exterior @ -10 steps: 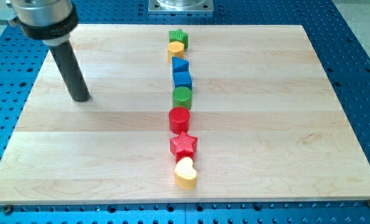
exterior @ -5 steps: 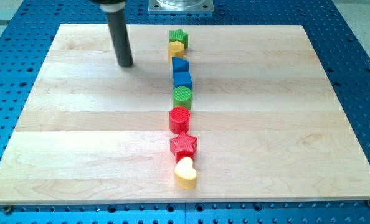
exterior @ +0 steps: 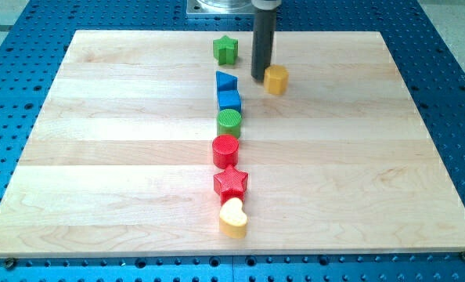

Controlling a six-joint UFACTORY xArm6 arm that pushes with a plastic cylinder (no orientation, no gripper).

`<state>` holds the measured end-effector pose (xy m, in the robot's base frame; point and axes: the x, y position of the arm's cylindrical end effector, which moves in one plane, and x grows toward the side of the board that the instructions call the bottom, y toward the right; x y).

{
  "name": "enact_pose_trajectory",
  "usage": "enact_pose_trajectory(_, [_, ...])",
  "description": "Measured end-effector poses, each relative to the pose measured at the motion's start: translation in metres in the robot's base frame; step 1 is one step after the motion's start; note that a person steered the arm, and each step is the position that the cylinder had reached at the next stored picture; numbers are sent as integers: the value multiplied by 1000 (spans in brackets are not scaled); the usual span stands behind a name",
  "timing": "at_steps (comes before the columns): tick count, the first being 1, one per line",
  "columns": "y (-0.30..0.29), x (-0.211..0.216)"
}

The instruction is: Place the yellow hexagon horizontally to the red circle

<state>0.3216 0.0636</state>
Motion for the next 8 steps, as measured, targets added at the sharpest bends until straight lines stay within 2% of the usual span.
enact_pose_trajectory(1, [24, 15])
enact_pose_trajectory(2, [47, -9])
enact_pose_trajectory(3, [51, 22])
enact_pose_trajectory(5, [46, 137])
enact_pose_trajectory(8, [47, 169])
